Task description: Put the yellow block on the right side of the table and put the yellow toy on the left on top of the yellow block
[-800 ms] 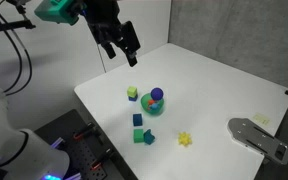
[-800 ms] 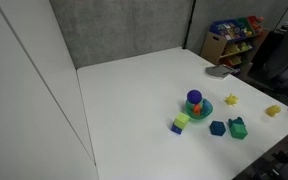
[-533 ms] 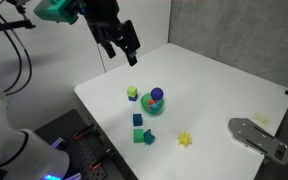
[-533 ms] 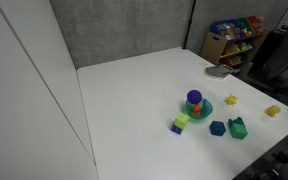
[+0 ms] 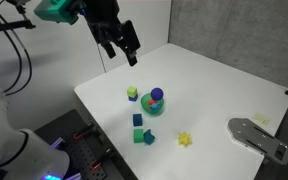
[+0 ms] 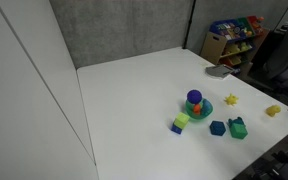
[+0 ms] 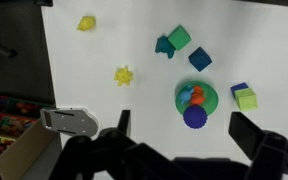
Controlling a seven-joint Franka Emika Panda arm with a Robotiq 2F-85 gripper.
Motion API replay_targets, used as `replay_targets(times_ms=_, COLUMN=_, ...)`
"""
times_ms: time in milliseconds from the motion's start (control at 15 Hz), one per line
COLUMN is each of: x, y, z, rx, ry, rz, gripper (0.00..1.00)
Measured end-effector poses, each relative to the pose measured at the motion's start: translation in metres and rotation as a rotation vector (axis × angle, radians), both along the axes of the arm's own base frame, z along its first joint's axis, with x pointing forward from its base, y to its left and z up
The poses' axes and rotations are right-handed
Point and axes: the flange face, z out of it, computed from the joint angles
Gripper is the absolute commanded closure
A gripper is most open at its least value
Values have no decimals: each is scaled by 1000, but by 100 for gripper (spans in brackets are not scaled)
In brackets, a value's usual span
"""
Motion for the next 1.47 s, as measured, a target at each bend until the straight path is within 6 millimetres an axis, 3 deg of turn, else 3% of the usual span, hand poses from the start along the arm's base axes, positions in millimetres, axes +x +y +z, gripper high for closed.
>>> replay_targets(times_ms=400, x=4, y=3, z=-4, rx=3, ry=4, rz=3, gripper=0)
replay_targets(times_ms=667, x=20, y=11, z=-10, rx=14, ry=-8, rz=17, gripper=0)
replay_targets(times_ms=1133, x=74, y=52, z=-33, rx=87, ry=-16, rz=56, gripper=0)
replay_targets(times_ms=1467, x=120, y=95, z=-66, rx=142, ry=46, rz=107, gripper=0)
